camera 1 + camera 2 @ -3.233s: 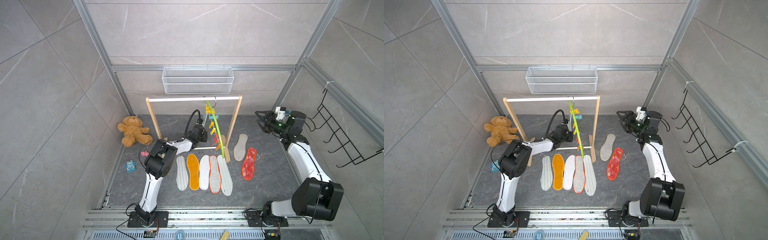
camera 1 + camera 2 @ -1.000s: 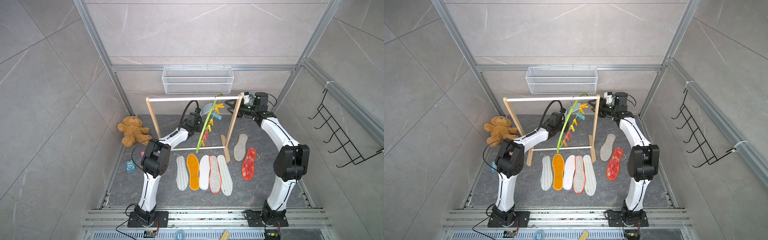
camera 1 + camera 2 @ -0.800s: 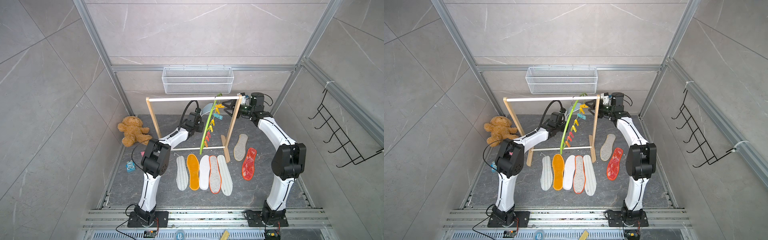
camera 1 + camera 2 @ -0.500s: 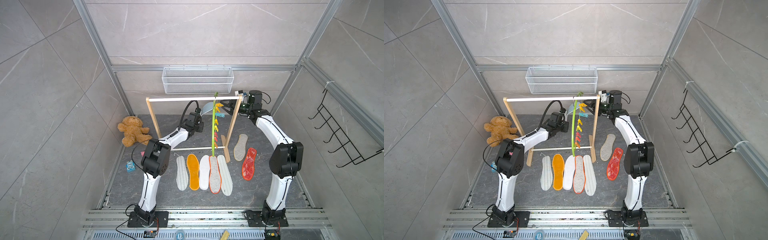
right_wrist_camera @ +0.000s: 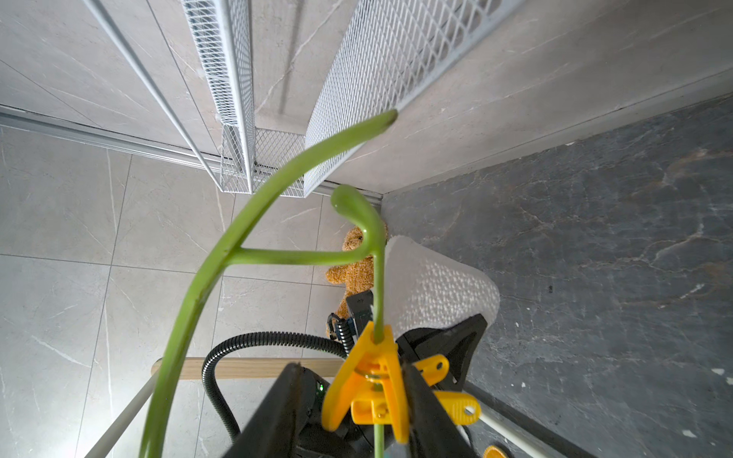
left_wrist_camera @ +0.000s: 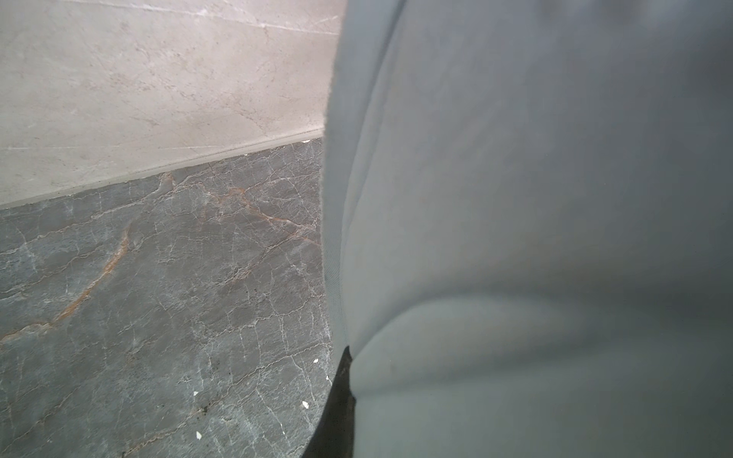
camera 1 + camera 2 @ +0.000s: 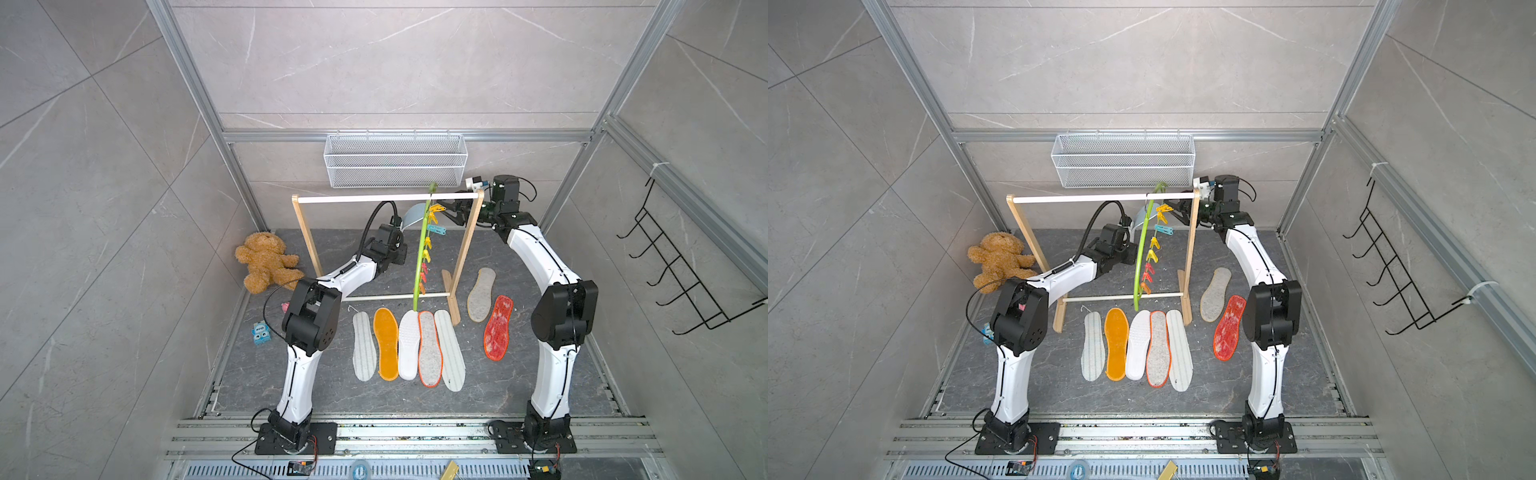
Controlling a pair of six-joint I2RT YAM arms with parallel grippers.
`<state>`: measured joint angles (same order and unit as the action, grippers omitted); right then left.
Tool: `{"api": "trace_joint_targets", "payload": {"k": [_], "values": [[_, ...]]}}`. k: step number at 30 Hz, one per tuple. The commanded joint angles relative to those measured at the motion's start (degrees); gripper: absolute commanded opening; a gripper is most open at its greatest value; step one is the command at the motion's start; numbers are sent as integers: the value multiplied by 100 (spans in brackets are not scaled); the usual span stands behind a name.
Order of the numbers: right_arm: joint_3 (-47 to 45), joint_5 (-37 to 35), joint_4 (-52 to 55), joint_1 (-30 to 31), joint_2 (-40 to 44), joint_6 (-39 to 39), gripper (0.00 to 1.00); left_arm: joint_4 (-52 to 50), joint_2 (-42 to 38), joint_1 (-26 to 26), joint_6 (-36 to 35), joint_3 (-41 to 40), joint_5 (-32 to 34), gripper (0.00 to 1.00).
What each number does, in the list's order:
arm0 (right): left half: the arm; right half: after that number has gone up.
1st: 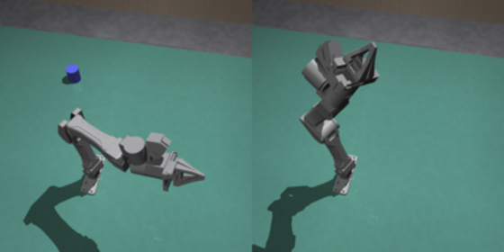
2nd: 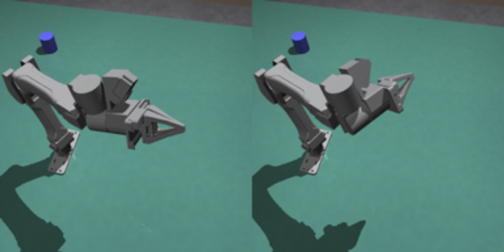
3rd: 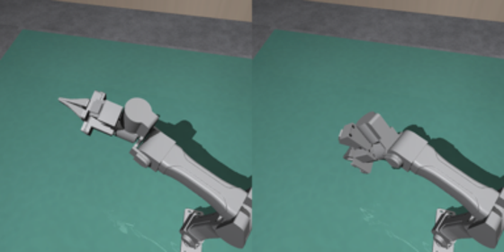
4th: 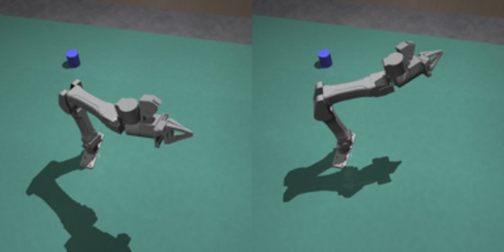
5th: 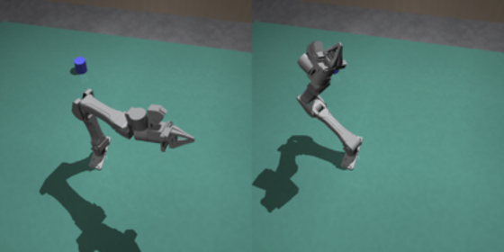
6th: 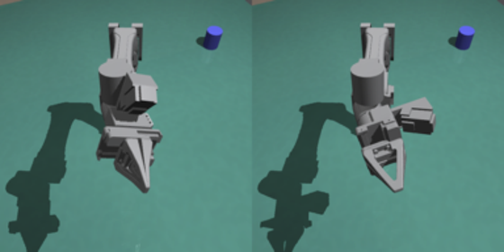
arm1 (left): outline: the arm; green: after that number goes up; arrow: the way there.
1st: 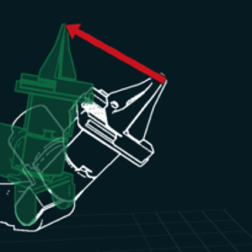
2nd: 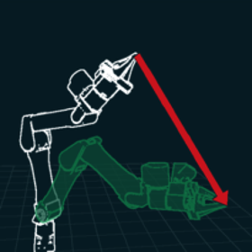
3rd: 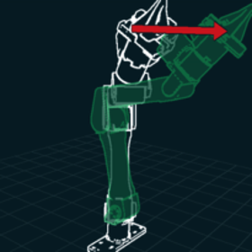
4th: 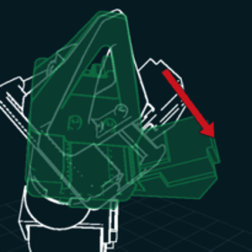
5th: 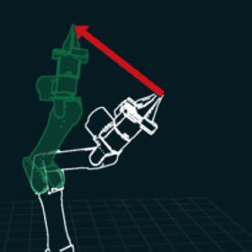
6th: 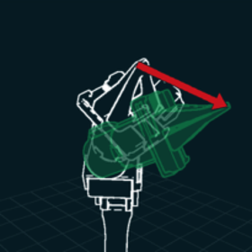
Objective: Take the shoe insoles off the hanger
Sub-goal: Open the clamp at the hanger.
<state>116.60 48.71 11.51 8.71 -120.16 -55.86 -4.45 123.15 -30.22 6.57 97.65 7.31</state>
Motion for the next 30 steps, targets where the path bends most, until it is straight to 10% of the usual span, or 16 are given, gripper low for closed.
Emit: {"api": "trace_joint_targets", "payload": {"k": [1,30], "values": [[227,17,207,66,-122,128,41,173,-131,7,-69,-9,32,0],[236,-173,515,97,-43,309,20,243,-186,41,14,-148,71,0]]}}
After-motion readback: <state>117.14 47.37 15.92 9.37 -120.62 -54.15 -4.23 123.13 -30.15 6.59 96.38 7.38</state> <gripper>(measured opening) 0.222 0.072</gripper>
